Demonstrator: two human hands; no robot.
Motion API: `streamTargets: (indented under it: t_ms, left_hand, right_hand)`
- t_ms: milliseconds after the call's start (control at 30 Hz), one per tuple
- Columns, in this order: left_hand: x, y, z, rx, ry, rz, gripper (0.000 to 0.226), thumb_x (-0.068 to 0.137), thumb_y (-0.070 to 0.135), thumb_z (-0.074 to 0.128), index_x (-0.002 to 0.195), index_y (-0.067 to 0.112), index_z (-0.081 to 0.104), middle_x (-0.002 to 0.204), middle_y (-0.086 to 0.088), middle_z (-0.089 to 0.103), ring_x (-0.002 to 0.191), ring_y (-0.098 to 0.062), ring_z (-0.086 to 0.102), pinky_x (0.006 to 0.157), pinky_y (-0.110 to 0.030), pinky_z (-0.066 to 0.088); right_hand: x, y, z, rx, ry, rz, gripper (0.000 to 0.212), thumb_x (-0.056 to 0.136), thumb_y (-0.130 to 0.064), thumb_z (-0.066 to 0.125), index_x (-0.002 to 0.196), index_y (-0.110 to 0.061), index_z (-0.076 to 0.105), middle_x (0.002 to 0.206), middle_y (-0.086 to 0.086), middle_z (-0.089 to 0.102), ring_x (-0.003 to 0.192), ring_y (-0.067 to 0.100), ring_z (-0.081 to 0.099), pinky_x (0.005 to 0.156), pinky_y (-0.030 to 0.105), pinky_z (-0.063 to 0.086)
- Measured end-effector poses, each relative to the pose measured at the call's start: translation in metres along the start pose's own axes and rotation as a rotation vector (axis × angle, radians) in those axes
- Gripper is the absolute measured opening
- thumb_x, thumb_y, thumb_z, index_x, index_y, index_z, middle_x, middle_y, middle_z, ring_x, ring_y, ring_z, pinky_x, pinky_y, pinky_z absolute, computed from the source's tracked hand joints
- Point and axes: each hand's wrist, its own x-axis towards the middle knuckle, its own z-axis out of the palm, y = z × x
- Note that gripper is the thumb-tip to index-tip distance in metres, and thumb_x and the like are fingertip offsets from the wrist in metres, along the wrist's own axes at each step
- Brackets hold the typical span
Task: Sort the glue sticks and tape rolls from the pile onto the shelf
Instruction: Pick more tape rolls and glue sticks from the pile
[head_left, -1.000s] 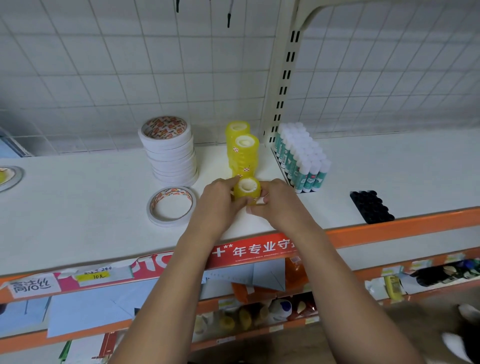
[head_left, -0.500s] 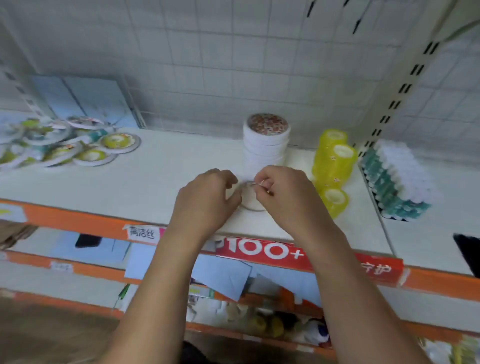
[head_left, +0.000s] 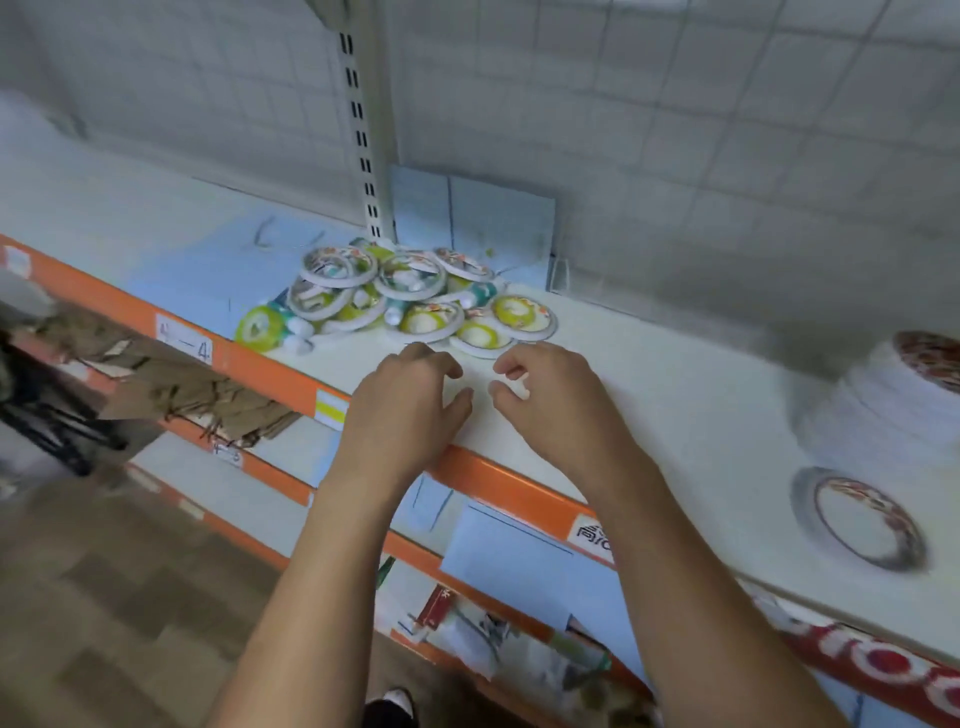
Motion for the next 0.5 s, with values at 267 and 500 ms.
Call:
streamTargets:
  t_ms: [267, 500]
  left_hand:
    - [0.051, -0.078, -0.020, -0.030, 0.010, 0.105, 0.028, 0.091, 0.038, 0.058, 0.112, 0.021, 0.065, 0.115, 0.001, 0.058, 0.106, -0.023, 0.056, 0.075, -0.035, 0.048]
    - [0.093, -0.119, -0.033, -0.106, 0.133, 0.135, 0.027, 0.088, 0.029, 0.062, 0.109, 0.012, 0.067, 0.111, -0.007, 0.058, 0.108, -0.027, 0.053, 0.082, -0.042, 0.049]
  right_hand:
    - [0.058, -0.049, 0.047, 0.039, 0.036, 0.041, 0.020, 0.089, -0.024, 0.064, 0.107, -0.018, 0.069, 0.107, 0.001, 0.065, 0.099, 0.017, 0.061, 0.086, 0.038, 0.051]
    - [0.100, -0.074, 0.070, -0.010, 0.049, 0.016, 0.019, 0.089, -0.023, 0.062, 0.104, -0.016, 0.070, 0.108, 0.004, 0.066, 0.102, 0.023, 0.058, 0.090, 0.040, 0.046]
